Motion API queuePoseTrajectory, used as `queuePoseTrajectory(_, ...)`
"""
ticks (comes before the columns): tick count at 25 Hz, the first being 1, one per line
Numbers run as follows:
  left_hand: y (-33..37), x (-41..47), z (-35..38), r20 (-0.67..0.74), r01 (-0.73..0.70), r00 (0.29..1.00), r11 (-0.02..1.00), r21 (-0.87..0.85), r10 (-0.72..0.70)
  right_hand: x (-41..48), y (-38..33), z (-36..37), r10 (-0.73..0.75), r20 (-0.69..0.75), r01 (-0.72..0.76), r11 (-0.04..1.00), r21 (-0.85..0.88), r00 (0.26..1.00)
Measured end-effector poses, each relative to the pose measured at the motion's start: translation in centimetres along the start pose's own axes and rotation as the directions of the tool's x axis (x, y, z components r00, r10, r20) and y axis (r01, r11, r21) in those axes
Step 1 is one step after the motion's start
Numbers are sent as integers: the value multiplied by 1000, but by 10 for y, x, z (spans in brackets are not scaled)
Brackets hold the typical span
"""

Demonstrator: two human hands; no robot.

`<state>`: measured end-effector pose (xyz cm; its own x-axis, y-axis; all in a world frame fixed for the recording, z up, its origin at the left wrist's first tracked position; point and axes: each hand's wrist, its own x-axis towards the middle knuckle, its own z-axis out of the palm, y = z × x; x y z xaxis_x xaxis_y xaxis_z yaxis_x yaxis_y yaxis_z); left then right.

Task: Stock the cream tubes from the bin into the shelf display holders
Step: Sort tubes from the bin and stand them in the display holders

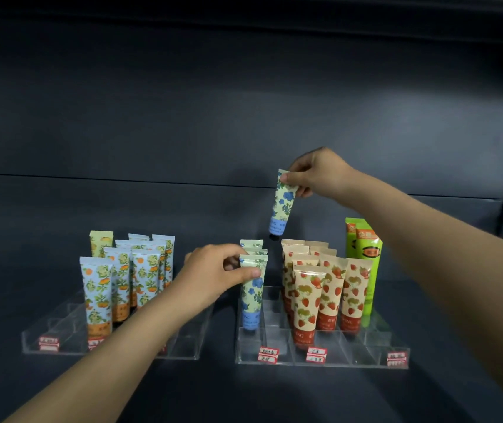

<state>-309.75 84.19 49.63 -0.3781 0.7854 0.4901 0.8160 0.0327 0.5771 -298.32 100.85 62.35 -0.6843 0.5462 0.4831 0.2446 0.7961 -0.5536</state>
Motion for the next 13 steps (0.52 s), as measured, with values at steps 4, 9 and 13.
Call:
queuePoseTrajectory(4, 1, 0, 0, 11, -21, 1000, 999, 25, 21, 5, 3, 9, 25, 45, -24, 999, -25, 999)
queuePoseTrajectory(9, 1, 0, 1, -4, -6, 1000, 998, 55, 7, 3, 7, 20, 72, 174, -69, 997, -24, 982)
queuePoseTrajectory(13, 1, 1, 1, -7, -3, 1000, 999, 51, 3, 3, 10, 26, 100, 280, -85, 994, -65, 955)
